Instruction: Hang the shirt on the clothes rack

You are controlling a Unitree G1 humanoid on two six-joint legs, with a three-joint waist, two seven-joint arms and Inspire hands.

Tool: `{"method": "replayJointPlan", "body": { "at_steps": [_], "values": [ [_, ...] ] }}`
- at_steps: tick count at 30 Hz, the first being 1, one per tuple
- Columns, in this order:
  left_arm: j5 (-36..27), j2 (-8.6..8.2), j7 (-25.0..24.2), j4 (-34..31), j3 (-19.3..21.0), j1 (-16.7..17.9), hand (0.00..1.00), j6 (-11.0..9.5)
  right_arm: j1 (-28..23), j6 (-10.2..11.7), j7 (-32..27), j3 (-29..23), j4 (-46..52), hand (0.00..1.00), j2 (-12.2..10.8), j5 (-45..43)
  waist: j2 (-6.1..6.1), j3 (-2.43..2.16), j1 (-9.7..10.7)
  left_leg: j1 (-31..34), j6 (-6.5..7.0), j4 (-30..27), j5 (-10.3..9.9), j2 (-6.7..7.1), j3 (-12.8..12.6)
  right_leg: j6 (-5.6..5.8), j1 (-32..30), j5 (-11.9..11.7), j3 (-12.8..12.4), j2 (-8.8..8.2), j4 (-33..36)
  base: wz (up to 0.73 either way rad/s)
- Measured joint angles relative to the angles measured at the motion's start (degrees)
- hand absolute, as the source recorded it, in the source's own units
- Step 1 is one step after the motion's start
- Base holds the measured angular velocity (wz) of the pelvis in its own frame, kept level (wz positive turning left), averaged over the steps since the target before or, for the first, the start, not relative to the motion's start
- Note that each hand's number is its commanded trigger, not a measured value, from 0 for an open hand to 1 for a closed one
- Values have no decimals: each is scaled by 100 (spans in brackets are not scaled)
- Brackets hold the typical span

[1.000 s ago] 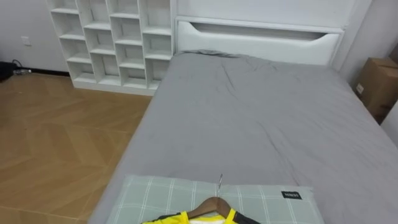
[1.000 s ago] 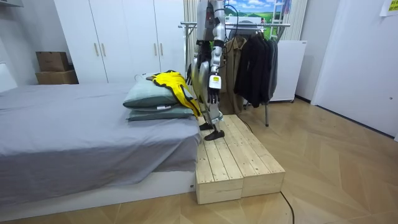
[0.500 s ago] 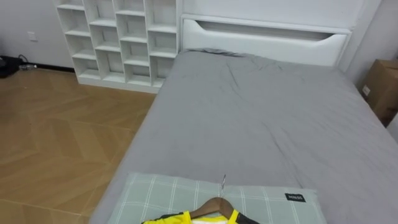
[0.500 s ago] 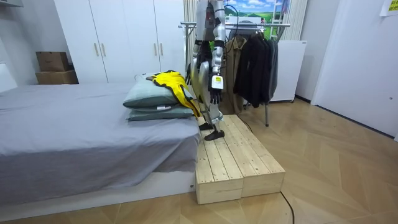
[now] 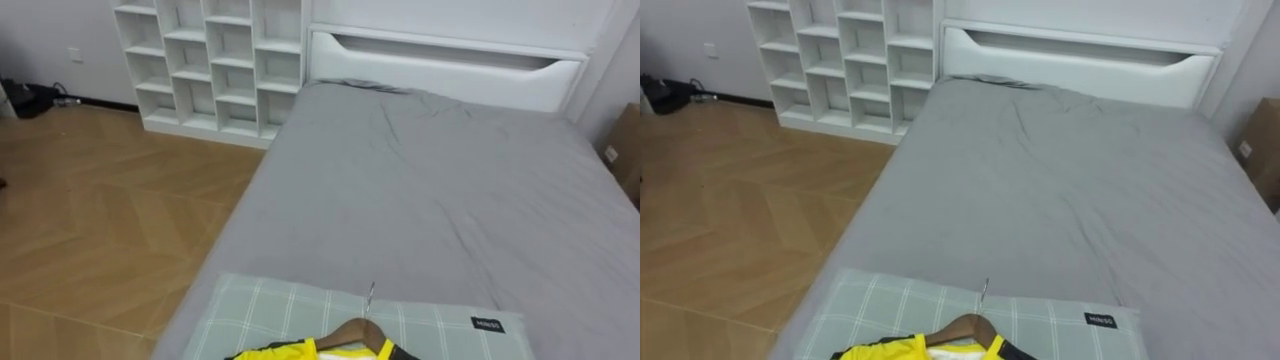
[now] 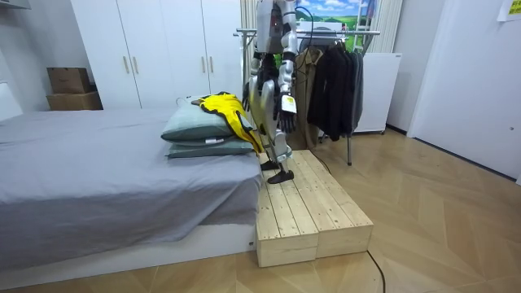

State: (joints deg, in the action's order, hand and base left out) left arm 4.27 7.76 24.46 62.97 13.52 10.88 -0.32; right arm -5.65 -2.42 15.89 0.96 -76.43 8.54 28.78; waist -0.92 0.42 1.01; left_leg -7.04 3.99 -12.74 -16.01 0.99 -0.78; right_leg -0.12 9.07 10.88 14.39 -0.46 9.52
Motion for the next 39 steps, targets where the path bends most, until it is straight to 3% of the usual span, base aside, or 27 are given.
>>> {"method": "replayJointPlan", "body": {
  "at_steps": [9, 18, 23, 29, 36, 39],
  "values": [
    [39, 22, 1452, -1195, 187, 137, 0, -267, 5, -7, -92, -127, 14, 0, 77, -117, 117, -16, -7, -25, -1, 6, 2, 3, 10, 0, 20, 0, 0, 5, 4, 0],
    [465, 108, 2266, -1726, 208, 89, 0, -407, -2, 50, -108, -249, 46, 0, 103, -391, 160, -22, 28, -47, 12, 7, 71, 67, 116, 0, 84, 0, 11, -34, -87, 4],
    [1220, 259, 2557, -2331, 183, 30, 0, -425, -2, 49, -136, -289, 61, 0, 114, -454, 176, -31, 50, -28, 12, 64, 69, 68, 120, 0, 58, 0, 14, -34, -81, 0],
    [1788, 405, 2688, -2803, -44, -152, 0, -412, 5, 50, -77, -278, 37, 0, 189, -463, 268, -91, 208, -55, 14, 14, 70, 73, 113, 16, 92, -13, -22, -33, -85, -1],
    [2634, 468, 2785, -3195, -185, -491, 0, -403, 1, 69, -71, -287, 21, 0, 281, -472, 265, -80, 415, -61, 6, 34, 87, 77, 105, 16, 100, -13, -32, -33, -83, 0],
    [3030, 468, 2783, -3194, -327, -587, 0, -410, 3, 178, -75, -286, 23, 0, 279, -527, 272, -64, 498, -76, 4, 59, 89, 74, 93, 16, 98, -13, -42, -31, -87, 0]
  ]
}}
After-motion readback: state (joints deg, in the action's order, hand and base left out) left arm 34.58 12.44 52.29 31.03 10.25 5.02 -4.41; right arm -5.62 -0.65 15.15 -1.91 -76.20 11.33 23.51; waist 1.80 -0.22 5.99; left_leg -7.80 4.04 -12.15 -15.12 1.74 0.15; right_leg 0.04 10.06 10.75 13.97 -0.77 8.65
